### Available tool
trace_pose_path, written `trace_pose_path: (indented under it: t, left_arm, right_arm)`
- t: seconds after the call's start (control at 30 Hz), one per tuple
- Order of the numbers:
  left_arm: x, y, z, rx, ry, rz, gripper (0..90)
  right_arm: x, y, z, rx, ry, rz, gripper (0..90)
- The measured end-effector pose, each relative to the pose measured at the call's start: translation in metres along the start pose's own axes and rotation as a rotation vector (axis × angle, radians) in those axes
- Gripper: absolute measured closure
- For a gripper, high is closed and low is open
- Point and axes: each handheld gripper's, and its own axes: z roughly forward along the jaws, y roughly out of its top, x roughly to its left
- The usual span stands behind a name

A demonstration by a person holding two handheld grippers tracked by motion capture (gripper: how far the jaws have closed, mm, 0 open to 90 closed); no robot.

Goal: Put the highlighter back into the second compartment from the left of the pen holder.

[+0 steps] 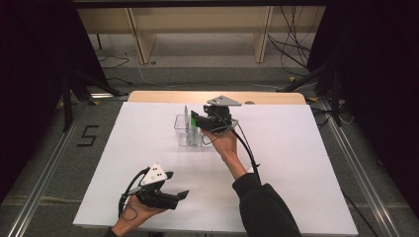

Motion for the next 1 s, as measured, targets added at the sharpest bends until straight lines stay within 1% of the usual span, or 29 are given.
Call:
trace_pose_path:
  t: [0.13, 0.3, 0.4, 0.63, 0.73, 0.87, 1.0]
  left_arm:
    - [0.001, 0.0, 0.001, 0.008, 0.003, -0.005, 16.2]
    - [0.002, -0.001, 0.001, 0.01, 0.006, -0.01, 16.2]
    - [0.002, -0.001, 0.001, 0.012, 0.007, -0.011, 16.2]
    - [0.001, -0.001, 0.002, 0.013, 0.012, -0.018, 16.2]
    - [0.001, 0.0, 0.002, 0.014, 0.015, -0.019, 16.2]
    - [0.001, 0.0, 0.002, 0.011, 0.017, -0.022, 16.2]
    - [0.002, 0.0, 0.002, 0.01, 0.017, -0.028, 16.1]
  right_arm:
    - [-0.011, -0.005, -0.017, 0.007, -0.006, -0.012, 43.8]
    - [-0.025, -0.014, -0.037, 0.016, -0.008, -0.012, 40.4]
    - [-0.03, -0.019, -0.048, 0.017, -0.003, -0.009, 38.7]
    - [-0.036, -0.031, -0.076, 0.014, 0.01, -0.019, 37.0]
    - [-0.036, -0.037, -0.086, 0.012, 0.009, -0.032, 36.4]
    - [-0.036, -0.042, -0.096, 0.011, 0.018, -0.024, 34.5]
    - [-0.038, -0.048, -0.108, -0.001, 0.014, -0.035, 34.5]
